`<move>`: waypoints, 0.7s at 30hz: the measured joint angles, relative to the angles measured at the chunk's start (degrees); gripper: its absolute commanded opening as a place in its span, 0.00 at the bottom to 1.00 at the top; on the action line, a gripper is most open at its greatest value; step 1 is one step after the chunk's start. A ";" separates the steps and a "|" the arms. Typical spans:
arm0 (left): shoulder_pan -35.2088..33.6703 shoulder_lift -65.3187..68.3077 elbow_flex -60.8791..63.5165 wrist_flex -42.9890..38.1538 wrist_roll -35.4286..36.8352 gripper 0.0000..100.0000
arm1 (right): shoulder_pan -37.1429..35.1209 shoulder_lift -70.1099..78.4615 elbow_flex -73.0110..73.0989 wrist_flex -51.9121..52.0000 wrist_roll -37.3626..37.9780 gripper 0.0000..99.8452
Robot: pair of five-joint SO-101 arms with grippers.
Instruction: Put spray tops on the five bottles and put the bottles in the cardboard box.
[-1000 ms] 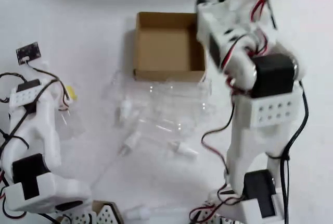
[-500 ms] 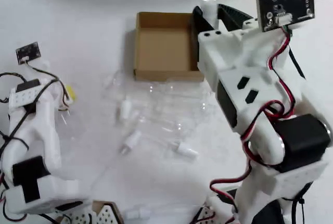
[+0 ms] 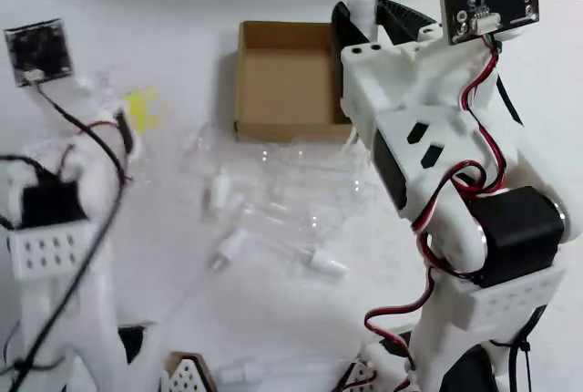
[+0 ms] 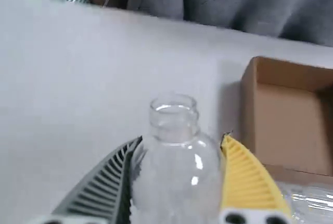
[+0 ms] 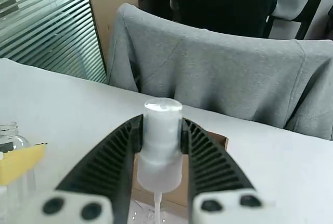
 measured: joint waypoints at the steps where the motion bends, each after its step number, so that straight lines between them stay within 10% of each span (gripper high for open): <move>1: 1.85 -1.58 0.62 -0.79 0.00 0.07 | -0.79 0.00 0.00 0.00 -0.09 0.01; 21: 21.10 -34.37 31.21 -10.73 -5.45 0.06 | -6.86 0.00 5.80 -12.75 -22.59 0.01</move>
